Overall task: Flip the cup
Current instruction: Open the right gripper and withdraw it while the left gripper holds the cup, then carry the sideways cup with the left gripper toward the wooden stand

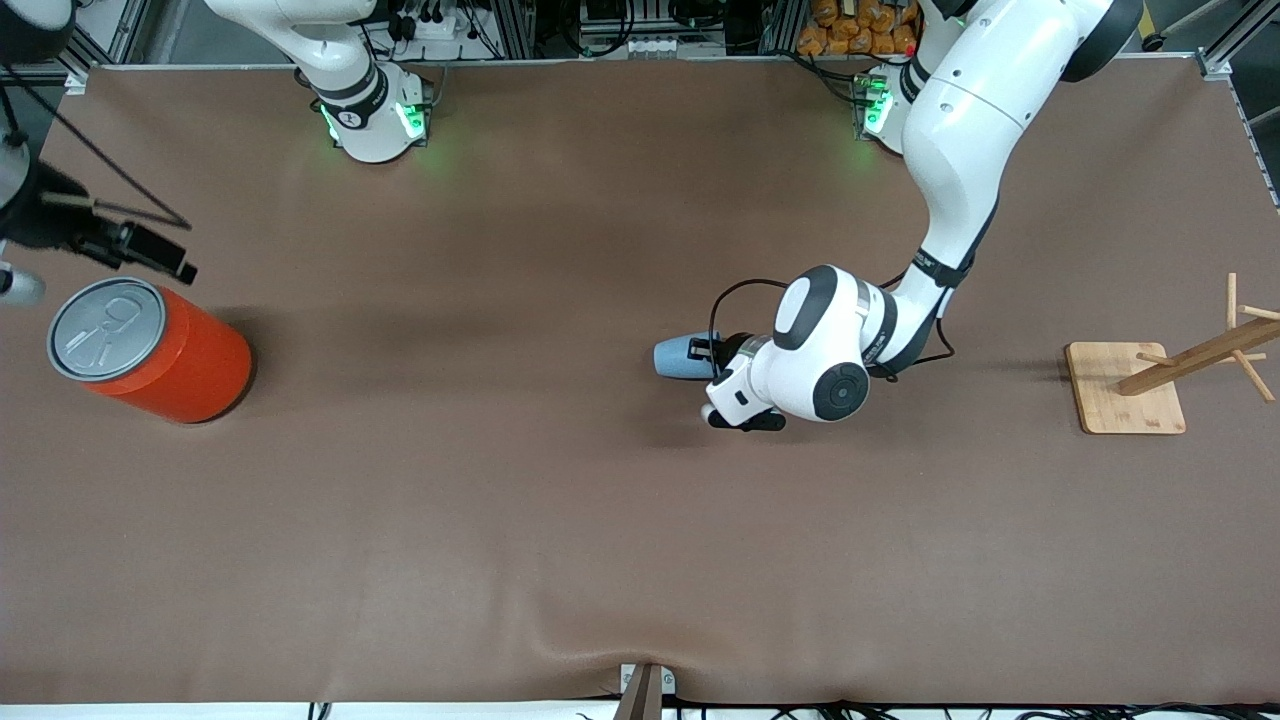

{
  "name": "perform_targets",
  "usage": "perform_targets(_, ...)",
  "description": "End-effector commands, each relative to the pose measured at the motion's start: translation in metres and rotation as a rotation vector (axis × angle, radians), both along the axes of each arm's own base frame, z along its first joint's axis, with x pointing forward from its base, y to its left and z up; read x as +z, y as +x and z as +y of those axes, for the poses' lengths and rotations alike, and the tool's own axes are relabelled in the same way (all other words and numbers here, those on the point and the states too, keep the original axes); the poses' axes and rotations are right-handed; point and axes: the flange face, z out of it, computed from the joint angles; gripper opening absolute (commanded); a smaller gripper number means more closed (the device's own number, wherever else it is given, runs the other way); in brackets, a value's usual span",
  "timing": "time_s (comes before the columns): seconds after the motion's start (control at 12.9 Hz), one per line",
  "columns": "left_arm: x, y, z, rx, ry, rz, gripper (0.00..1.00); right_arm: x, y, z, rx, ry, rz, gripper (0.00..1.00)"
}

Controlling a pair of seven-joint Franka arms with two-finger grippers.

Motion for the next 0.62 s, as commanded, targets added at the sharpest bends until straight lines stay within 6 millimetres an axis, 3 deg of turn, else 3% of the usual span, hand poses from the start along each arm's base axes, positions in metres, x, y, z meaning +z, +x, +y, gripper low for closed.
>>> perform_targets(0.0, -0.008, 0.003, 0.000, 0.017, 0.005, -0.042, 0.00, 0.021, 0.016, -0.014, -0.011, -0.008, -0.070, 1.00)
perform_targets(0.16, -0.008, 0.002, -0.003, 0.011, 0.007, -0.047, 0.00, 0.042, 0.037, -0.026, -0.013, -0.077, -0.026, 1.00)
perform_targets(0.39, -0.009, -0.001, -0.008, -0.025, 0.042, -0.081, 0.00, 0.061, 0.037, -0.021, 0.000, -0.078, -0.030, 1.00)
perform_targets(0.54, -0.006, 0.000, -0.008, -0.042, 0.069, -0.105, 0.00, 0.082, 0.035, -0.036, -0.042, -0.051, -0.071, 1.00)
